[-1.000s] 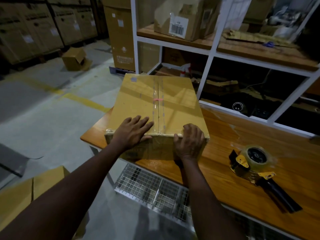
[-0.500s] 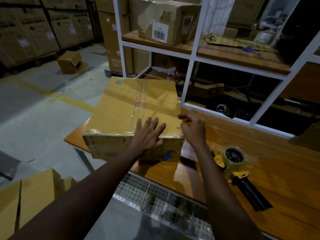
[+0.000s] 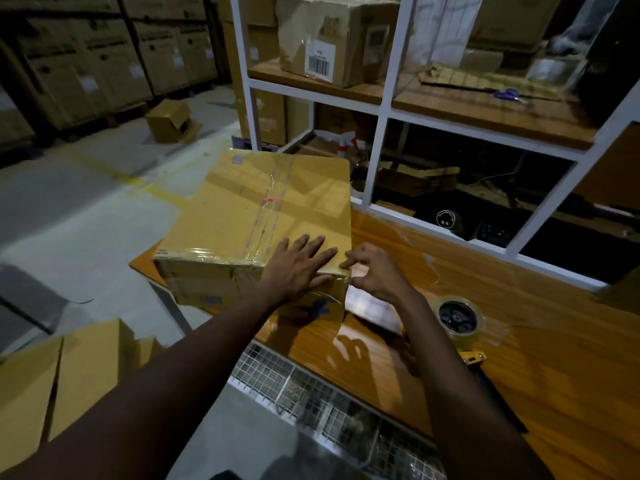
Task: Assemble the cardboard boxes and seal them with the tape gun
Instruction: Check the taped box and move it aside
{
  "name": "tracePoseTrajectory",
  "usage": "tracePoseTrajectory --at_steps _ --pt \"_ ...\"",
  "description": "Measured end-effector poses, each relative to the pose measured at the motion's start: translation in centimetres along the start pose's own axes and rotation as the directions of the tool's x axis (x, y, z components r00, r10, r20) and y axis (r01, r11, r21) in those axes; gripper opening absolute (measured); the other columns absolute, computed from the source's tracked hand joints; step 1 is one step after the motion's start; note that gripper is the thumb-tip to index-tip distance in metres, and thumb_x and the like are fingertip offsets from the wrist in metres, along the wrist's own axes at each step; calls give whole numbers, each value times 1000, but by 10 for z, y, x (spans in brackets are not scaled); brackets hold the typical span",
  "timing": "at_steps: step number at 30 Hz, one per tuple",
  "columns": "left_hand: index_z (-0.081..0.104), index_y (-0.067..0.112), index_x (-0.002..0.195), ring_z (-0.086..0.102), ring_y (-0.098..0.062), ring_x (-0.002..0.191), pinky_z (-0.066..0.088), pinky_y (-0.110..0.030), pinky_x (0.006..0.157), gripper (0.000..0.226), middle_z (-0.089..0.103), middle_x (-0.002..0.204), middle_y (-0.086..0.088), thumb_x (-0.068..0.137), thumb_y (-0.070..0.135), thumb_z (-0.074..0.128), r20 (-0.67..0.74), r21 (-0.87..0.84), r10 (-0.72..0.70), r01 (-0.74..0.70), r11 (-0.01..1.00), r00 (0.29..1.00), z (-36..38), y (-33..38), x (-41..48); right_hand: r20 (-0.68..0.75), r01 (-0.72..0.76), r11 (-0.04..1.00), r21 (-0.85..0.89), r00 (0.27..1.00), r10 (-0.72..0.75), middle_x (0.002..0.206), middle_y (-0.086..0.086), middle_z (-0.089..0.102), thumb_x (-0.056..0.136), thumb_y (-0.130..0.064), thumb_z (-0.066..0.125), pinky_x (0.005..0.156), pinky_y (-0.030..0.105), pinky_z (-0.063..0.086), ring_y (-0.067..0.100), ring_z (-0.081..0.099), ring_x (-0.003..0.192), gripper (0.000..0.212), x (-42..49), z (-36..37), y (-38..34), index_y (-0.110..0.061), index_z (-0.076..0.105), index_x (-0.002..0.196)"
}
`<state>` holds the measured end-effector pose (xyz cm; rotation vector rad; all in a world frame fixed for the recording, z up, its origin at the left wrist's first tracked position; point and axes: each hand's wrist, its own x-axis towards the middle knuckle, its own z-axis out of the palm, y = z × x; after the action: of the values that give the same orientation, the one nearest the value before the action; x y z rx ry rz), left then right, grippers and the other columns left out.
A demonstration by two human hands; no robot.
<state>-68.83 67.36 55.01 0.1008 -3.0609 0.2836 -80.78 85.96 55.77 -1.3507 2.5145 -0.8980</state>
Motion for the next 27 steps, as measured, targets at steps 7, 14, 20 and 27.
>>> tracePoseTrajectory --at_steps 7,14,20,27 --pt "27 31 150 33 -32 143 35 -53 105 68 28 160 -6 93 68 22 -59 -28 -33 32 999 998 7 2 1 -72 -33 999 31 997 35 109 -6 55 75 -27 78 79 40 46 22 49 100 25 -8 9 -1 -29 72 99" --pt "13 31 156 18 -28 150 24 -51 114 75 12 165 -3 90 68 6 19 -50 -13 14 999 1000 0 -3 -1 -169 -50 998 31 984 54 99 -5 45 76 -27 77 73 37 45 23 49 99 19 -5 23 -7 -20 68 91" --pt "27 26 152 28 -29 146 29 -50 111 84 24 162 -8 87 75 6 -22 -83 -77 75 994 997 2 -17 -10 -237 -56 998 38 969 64 96 -12 46 72 -38 83 77 42 46 20 50 97 24 -5 30 -1 -27 68 87" --pt "26 32 152 21 -34 148 15 -59 115 81 23 162 -10 88 79 12 -64 -23 -108 107 994 992 11 -43 -22 -344 -138 990 11 929 134 103 -10 58 72 -41 82 79 39 40 22 50 100 27 -12 38 -12 -26 71 92"
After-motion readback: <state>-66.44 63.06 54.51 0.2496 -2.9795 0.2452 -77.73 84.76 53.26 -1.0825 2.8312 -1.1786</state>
